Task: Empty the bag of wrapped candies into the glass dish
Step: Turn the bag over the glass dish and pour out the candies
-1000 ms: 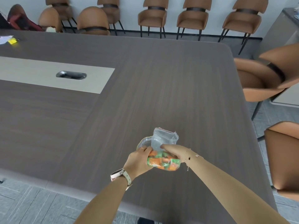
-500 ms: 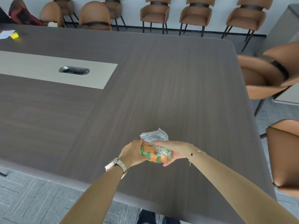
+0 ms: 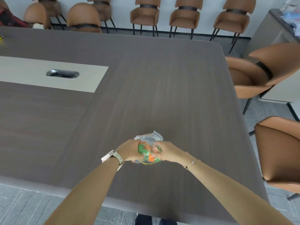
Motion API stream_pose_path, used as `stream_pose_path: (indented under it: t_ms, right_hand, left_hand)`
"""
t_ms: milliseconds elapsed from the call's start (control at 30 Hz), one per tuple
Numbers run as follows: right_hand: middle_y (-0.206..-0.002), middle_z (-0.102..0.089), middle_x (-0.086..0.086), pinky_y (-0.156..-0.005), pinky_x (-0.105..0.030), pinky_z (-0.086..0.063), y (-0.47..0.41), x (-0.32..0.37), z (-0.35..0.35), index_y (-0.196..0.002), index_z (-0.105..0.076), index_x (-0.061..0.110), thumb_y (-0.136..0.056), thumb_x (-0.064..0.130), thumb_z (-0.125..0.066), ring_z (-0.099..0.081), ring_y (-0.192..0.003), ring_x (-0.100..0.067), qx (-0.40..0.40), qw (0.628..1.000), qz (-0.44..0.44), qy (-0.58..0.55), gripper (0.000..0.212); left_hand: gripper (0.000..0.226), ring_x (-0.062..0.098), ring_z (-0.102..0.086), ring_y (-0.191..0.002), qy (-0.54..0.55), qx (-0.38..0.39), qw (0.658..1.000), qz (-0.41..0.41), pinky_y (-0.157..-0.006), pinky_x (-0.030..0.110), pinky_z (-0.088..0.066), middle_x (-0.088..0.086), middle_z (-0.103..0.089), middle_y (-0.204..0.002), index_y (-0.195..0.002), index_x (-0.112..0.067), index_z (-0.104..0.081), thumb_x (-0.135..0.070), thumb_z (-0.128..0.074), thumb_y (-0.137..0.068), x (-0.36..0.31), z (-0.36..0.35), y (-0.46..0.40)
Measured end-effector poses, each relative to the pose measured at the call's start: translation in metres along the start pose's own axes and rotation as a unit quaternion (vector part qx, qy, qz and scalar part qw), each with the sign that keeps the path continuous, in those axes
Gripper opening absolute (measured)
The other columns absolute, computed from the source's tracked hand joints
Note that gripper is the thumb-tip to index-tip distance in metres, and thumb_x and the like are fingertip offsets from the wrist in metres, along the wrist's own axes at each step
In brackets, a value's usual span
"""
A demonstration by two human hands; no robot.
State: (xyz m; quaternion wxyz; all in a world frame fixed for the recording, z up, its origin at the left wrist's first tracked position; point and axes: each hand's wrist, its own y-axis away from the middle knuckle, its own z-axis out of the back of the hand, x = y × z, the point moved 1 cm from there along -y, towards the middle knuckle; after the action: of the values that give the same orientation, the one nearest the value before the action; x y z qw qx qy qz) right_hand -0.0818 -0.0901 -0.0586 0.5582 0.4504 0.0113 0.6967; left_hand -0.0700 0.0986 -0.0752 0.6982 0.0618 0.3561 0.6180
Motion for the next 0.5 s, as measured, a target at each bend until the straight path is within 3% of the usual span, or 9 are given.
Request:
stream_pose_path:
  t_ms: [67,167,267,333,400,467,500]
  right_hand:
    - [-0.11,-0.067,-0.011,-0.068,-0.035,-0.052,0.0,-0.005,0.001,-0.124,-0.056,0.016,-0.088,0.027,-0.059,-0.065,-0.083,-0.026,-0.017,1.0,0.001,0.0,0.038]
    - [-0.105,-0.068,-0.008,-0.065,-0.031,-0.051,0.001,-0.015,0.002,-0.116,-0.061,0.015,-0.09,0.032,-0.057,-0.065,-0.08,-0.023,-0.041,0.999,0.005,0.001,0.031]
    - [-0.084,-0.066,0.0,-0.06,-0.029,-0.047,0.001,-0.02,0.006,-0.114,-0.062,0.013,-0.092,0.037,-0.056,-0.058,-0.064,-0.016,-0.05,0.999,0.011,-0.011,0.033]
    - [-0.073,-0.058,0.007,-0.061,-0.035,-0.055,0.001,-0.021,0.01,-0.114,-0.064,0.015,-0.093,0.036,-0.054,-0.057,-0.059,-0.016,-0.046,0.999,0.014,-0.013,0.031]
    - [-0.089,-0.065,0.0,-0.067,-0.044,-0.06,0.001,-0.02,0.013,-0.113,-0.065,0.017,-0.094,0.035,-0.053,-0.066,-0.072,-0.028,-0.053,0.999,0.006,-0.011,0.029]
    - [-0.103,-0.066,-0.002,-0.065,-0.038,-0.058,0.0,-0.021,0.015,-0.115,-0.066,0.019,-0.094,0.033,-0.053,-0.066,-0.079,-0.028,-0.065,0.998,0.005,-0.013,0.029]
    - [-0.098,-0.065,0.001,-0.062,-0.03,-0.053,-0.001,-0.021,0.016,-0.112,-0.068,0.018,-0.094,0.032,-0.054,-0.062,-0.075,-0.021,-0.068,0.998,0.009,-0.009,0.027]
  left_hand:
    - [0.032,0.02,-0.067,-0.079,-0.029,0.012,0.999,-0.013,-0.068,0.034,-0.057,-0.002,-0.068,-0.089,-0.095,-0.019,-0.059,-0.033,-0.069,-0.068,-0.002,0.001,-0.003]
    - [0.029,0.018,-0.06,-0.074,-0.07,0.024,0.997,-0.034,-0.063,0.03,-0.048,-0.004,-0.063,-0.085,-0.099,-0.019,-0.059,-0.033,-0.068,-0.075,-0.007,0.003,-0.003]
    - [0.031,0.02,-0.058,-0.078,-0.084,0.017,0.995,-0.049,-0.067,0.031,-0.047,-0.004,-0.059,-0.087,-0.106,-0.014,-0.061,-0.033,-0.063,-0.082,-0.008,0.004,-0.005]
    - [0.038,0.022,-0.063,-0.09,-0.072,0.015,0.996,-0.056,-0.076,0.034,-0.052,0.0,-0.065,-0.099,-0.116,-0.015,-0.061,-0.034,-0.064,-0.083,-0.006,0.006,-0.005]
    - [0.048,0.024,-0.062,-0.105,-0.069,0.013,0.995,-0.071,-0.087,0.036,-0.05,0.004,-0.065,-0.116,-0.129,-0.017,-0.056,-0.034,-0.066,-0.086,-0.004,0.008,-0.005]
    - [0.054,0.024,-0.058,-0.113,-0.07,0.009,0.994,-0.084,-0.093,0.036,-0.047,0.006,-0.062,-0.123,-0.137,-0.02,-0.049,-0.034,-0.065,-0.088,-0.003,0.01,-0.004]
    - [0.055,0.025,-0.057,-0.113,-0.07,0.007,0.994,-0.088,-0.093,0.036,-0.046,0.007,-0.062,-0.123,-0.139,-0.022,-0.046,-0.033,-0.065,-0.089,-0.003,0.011,-0.004]
